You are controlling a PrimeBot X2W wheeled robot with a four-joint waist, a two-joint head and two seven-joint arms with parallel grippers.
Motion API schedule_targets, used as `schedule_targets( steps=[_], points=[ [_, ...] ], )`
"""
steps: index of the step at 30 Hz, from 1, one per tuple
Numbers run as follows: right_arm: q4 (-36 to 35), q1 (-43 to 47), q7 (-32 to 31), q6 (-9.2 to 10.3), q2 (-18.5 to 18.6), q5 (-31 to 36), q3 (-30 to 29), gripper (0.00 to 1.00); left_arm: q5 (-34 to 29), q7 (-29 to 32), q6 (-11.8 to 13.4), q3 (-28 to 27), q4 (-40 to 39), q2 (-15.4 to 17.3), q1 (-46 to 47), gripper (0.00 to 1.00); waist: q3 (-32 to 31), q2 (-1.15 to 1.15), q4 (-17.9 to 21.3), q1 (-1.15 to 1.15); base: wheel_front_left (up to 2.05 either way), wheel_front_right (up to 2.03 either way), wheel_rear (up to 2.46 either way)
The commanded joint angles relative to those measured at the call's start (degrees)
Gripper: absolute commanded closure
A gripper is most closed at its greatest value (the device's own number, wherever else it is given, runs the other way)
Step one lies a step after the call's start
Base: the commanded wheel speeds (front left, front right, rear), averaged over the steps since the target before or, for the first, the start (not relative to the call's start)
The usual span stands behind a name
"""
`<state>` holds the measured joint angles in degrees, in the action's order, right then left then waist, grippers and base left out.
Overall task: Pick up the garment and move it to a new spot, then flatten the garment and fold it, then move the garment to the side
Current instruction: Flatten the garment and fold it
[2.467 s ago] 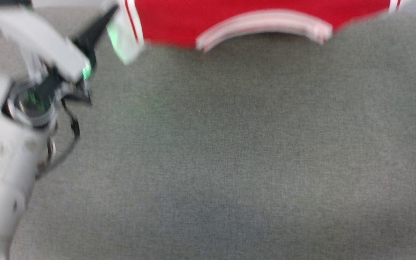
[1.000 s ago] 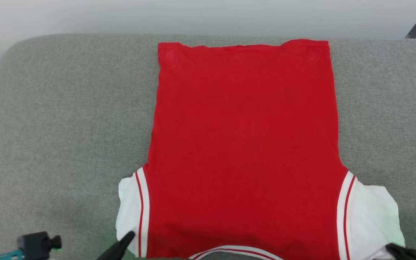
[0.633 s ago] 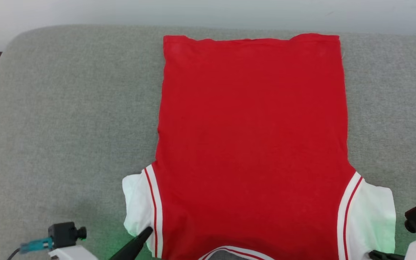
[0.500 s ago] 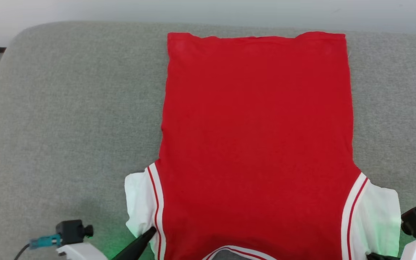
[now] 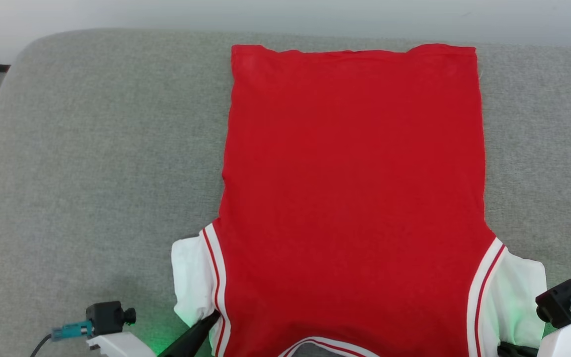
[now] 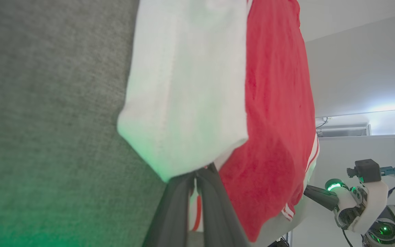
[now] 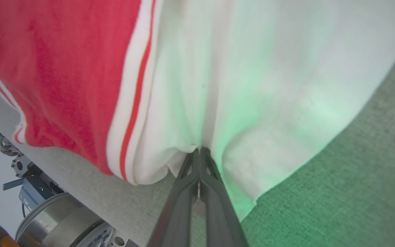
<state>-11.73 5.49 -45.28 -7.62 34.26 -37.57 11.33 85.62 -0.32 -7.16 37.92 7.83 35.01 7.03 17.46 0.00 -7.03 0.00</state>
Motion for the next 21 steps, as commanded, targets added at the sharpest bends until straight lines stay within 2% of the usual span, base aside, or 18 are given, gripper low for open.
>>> schedule_targets(
  steps=[1,7,11,14,18,21],
  points=[
    [0.8,0.1,0.4,0.24,0.0,0.5,0.1,0.0,-0.2,-0.1,0.1,0.2,0.4,-0.1,-0.8,1.0,-0.1,0.0,0.4,0.0,0.0,0.0,0.0],
    [-7.3,2.1,-1.4,0.16,0.4,-4.0,-5.6,0.0,-0.6,-1.6,-0.1,-0.2,-1.9,0.8,-2.4,1.0,-0.3,0.0,1.2,0.0,0.0,0.0,0.0],
    [-15.2,1.9,-6.5,0.16,1.3,-8.7,-13.2,0.0,-1.6,-2.4,-0.1,-0.2,-4.3,1.2,-2.5,1.0,0.1,0.0,0.8,0.0,0.0,0.0,0.0],
    [-18.6,-2.1,-11.0,0.16,2.4,-11.3,-18.6,0.0,-2.3,-2.3,-0.2,0.0,-5.7,0.9,-1.3,1.0,1.2,0.0,-0.4,0.0,0.0,0.0,0.0],
    [-16.4,-14.3,-15.1,0.16,4.2,-11.3,-21.3,0.0,-3.5,-1.6,-0.2,0.5,-6.9,0.2,1.0,1.0,3.8,0.0,-2.2,0.0,0.0,0.0,0.0],
    [-9.3,-26.8,-14.9,0.16,4.3,-6.5,-17.7,0.0,-4.3,-1.2,-0.2,0.9,-7.4,-0.7,2.9,1.0,6.1,0.0,-3.8,0.0,0.0,0.0,0.0]
  ],
)
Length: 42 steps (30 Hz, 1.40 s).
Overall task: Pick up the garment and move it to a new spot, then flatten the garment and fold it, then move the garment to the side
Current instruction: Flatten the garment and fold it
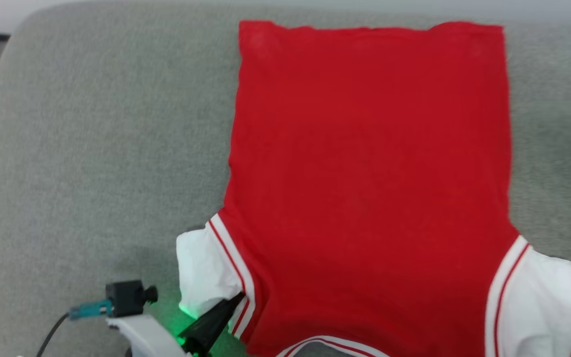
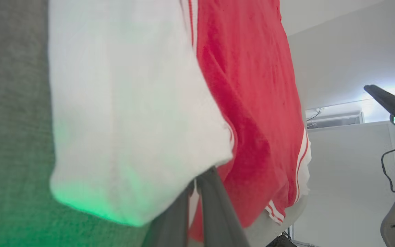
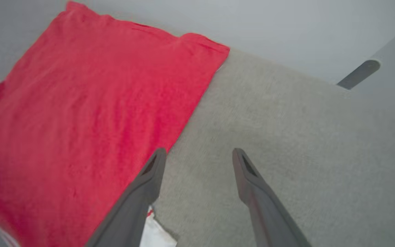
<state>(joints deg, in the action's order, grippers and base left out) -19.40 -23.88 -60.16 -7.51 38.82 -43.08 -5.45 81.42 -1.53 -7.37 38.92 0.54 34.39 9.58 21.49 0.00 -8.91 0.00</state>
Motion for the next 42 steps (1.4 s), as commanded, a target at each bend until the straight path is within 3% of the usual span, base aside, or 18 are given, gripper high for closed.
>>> schedule_targets(
  steps=[1,6,11,15,23,29,30,31,32,42],
  points=[
    [1.1,-1.6,0.2,0.04,-0.5,1.1,1.4,0.0,-0.4,0.1,0.0,0.1,-0.1,-0.3,0.9,1.0,2.7,0.0,-2.4,0.0,0.0,0.0,0.0],
    [18.8,-21.0,1.7,0.05,-3.8,9.8,10.5,0.0,-1.4,0.6,-0.1,1.1,-0.5,-1.8,3.5,1.0,6.1,0.0,-5.2,0.0,0.0,0.0,0.0],
    [36.0,-35.3,-0.4,0.05,-7.1,15.1,13.6,0.0,-1.5,0.5,-0.1,2.0,-1.2,-3.0,6.1,1.0,9.3,0.0,-8.1,0.0,0.0,0.0,0.0],
    [45.6,-43.0,-2.9,0.05,-7.9,18.6,14.3,0.0,-1.2,0.6,-0.1,3.1,-1.9,-3.7,7.7,1.0,11.6,0.0,-9.6,0.0,0.0,0.0,0.0],
    [57.2,-49.3,-4.8,0.04,-8.5,23.5,13.9,0.0,-0.2,-0.4,0.1,4.8,-1.0,-4.6,10.5,1.0,14.5,0.0,-10.6,0.0,0.0,0.0,0.0],
    [60.8,-48.6,-6.3,0.01,-10.4,22.7,15.6,0.0,0.0,-1.2,0.4,5.9,-0.4,-4.5,12.3,1.0,15.1,0.0,-10.3,0.0,0.0,0.0,0.0],
    [60.9,-48.5,-6.6,0.0,-10.5,22.3,16.0,0.45,0.2,-1.4,0.4,6.0,-0.4,-4.4,12.5,1.0,15.1,0.0,-10.2,0.0,0.0,0.0,0.0],
    [60.9,-48.5,-6.8,0.0,-10.5,21.9,16.6,0.62,0.3,-1.6,0.4,6.2,-0.4,-4.2,12.5,1.0,15.1,0.0,-10.1,0.0,0.0,0.0,0.0],
    [60.8,-48.5,-6.8,0.0,-10.4,21.6,17.0,1.0,0.4,-1.7,0.4,6.4,-0.5,-4.1,12.6,1.0,15.0,0.0,-10.1,0.0,0.0,0.0,0.0],
    [59.5,-49.2,-2.7,0.02,-9.0,19.1,18.5,1.0,1.0,-5.9,0.4,6.7,-0.9,-2.3,12.2,1.0,13.2,0.0,-8.5,0.0,0.0,0.0,0.0]
  ],
)
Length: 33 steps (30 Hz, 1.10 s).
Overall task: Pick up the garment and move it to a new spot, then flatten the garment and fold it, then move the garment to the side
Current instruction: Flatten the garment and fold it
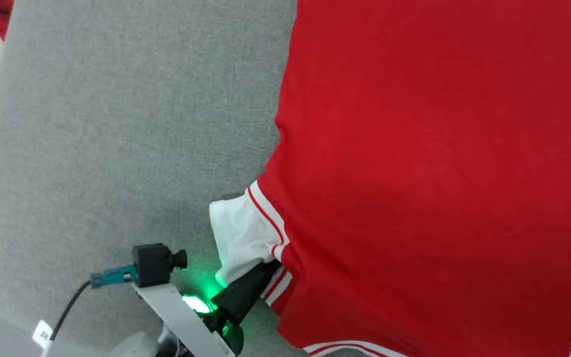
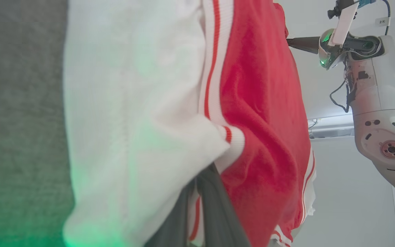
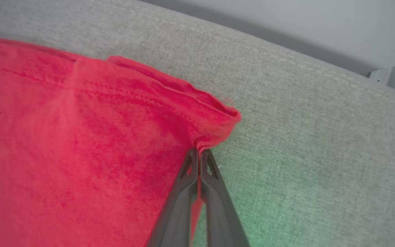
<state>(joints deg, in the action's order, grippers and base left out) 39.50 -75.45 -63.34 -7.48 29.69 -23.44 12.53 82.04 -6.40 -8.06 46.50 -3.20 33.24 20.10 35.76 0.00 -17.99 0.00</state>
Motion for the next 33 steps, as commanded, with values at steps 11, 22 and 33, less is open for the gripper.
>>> schedule_targets(
  steps=[11,22,33],
  points=[
    [-14.4,14.8,6.9,-0.02,9.2,-13.7,5.8,1.0,1.8,-3.5,0.8,-1.1,3.4,2.7,-1.3,1.0,-7.9,0.0,4.5,0.0,0.0,0.0,0.0],
    [-33.7,41.9,1.7,-0.02,21.1,-24.6,1.7,1.0,3.3,-3.9,1.2,-1.5,4.1,5.5,-4.8,1.0,-15.5,0.0,8.2,0.0,0.0,0.0,0.0],
    [-52.7,74.6,-3.7,-0.02,17.6,-25.1,-10.2,1.0,3.5,-4.6,3.0,-2.3,1.9,8.3,-7.6,1.0,-18.1,0.0,10.9,0.0,0.0,0.0,0.0]
  ],
)
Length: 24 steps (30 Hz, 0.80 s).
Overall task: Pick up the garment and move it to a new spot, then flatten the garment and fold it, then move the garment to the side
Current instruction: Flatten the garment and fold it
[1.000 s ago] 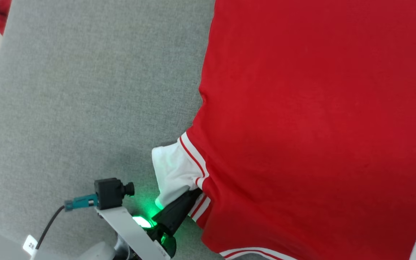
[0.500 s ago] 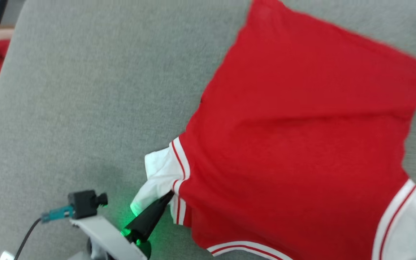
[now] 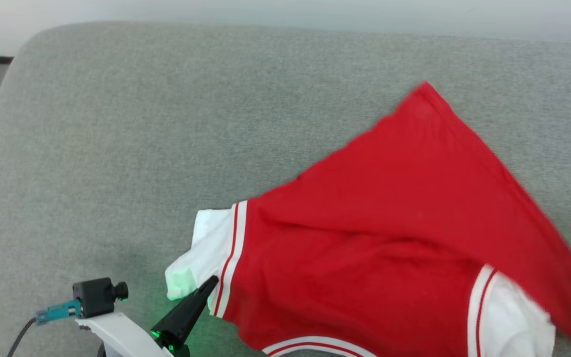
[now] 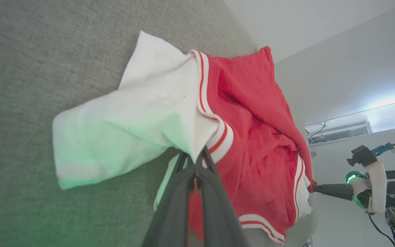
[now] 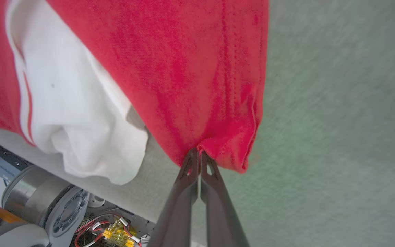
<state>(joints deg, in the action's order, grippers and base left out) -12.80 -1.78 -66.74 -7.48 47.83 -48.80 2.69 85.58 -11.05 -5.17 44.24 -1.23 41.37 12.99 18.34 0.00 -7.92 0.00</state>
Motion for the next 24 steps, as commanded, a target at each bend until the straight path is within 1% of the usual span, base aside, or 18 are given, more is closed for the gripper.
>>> schedule_targets(
  steps=[1,4,7,10,12,13,14,15,19,21,23,24],
  points=[
    [-1.9,3.2,-0.8,-0.02,-1.4,0.7,-0.9,1.0,0.0,-0.1,0.1,-0.1,-0.3,0.2,-0.5,1.0,-0.6,0.0,0.9,0.0,0.0,0.0,0.0],
    [-5.9,9.4,-2.5,-0.02,-4.8,2.1,-1.5,1.0,-0.1,-0.1,0.3,-0.1,-0.6,0.4,-0.8,1.0,-0.6,0.0,1.0,0.0,0.0,0.0,0.0],
    [-8.9,13.0,-3.8,-0.02,-7.7,2.8,-2.0,1.0,-0.3,0.1,0.4,0.0,-0.8,0.6,-0.8,1.0,-0.4,0.0,1.0,0.0,0.0,0.0,0.0],
    [-10.4,14.7,-4.7,-0.02,-9.6,4.1,-2.2,1.0,-0.4,0.2,0.5,0.1,-1.0,0.5,-0.9,1.0,-0.4,0.0,1.1,0.0,0.0,0.0,0.0],
    [-11.2,14.9,-4.4,-0.02,-10.2,5.1,-2.4,1.0,-0.4,0.2,0.5,0.2,-1.0,0.4,-1.0,1.0,-0.5,0.0,1.1,0.0,0.0,0.0,0.0],
    [-11.5,14.3,-3.4,-0.02,-10.5,5.9,-2.9,0.68,-0.4,0.1,0.5,0.2,-1.0,0.3,-1.0,1.0,-0.5,0.0,1.1,0.0,0.0,0.0,0.0],
    [-11.6,13.7,-2.8,-0.02,-10.9,6.4,-3.6,0.57,-0.3,0.1,0.5,0.2,-1.0,0.3,-1.0,1.0,-0.5,0.0,1.1,0.0,0.0,0.0,0.0],
    [-11.9,13.4,-2.5,-0.02,-11.0,6.4,-4.1,0.0,-0.4,0.2,0.4,0.2,-1.0,0.2,-1.0,1.0,-0.6,0.0,1.0,0.0,0.0,0.0,0.0],
    [-14.1,11.4,-2.2,-0.02,-10.9,5.1,-8.7,0.0,-0.5,0.1,0.3,0.3,-0.9,0.1,-1.1,1.0,-0.8,0.0,0.9,0.0,0.0,0.0,0.0],
    [-16.4,9.9,-3.0,-0.02,-10.1,4.1,-11.3,0.0,-0.5,0.0,0.2,0.3,-0.9,0.0,-1.2,1.0,-0.9,0.0,0.7,0.0,0.0,0.0,0.0],
    [-18.1,6.6,-2.8,-0.02,-9.2,3.6,-14.0,0.0,-0.8,0.0,0.1,0.4,-1.1,-0.2,-1.1,1.0,-0.7,0.0,0.4,0.0,0.0,0.0,0.0],
    [-18.8,4.7,-2.7,-0.02,-8.4,3.5,-14.5,0.0,-0.9,0.0,0.0,0.5,-1.1,-0.4,-0.8,1.0,-0.5,0.0,0.1,0.0,0.0,0.0,0.0]
  ],
)
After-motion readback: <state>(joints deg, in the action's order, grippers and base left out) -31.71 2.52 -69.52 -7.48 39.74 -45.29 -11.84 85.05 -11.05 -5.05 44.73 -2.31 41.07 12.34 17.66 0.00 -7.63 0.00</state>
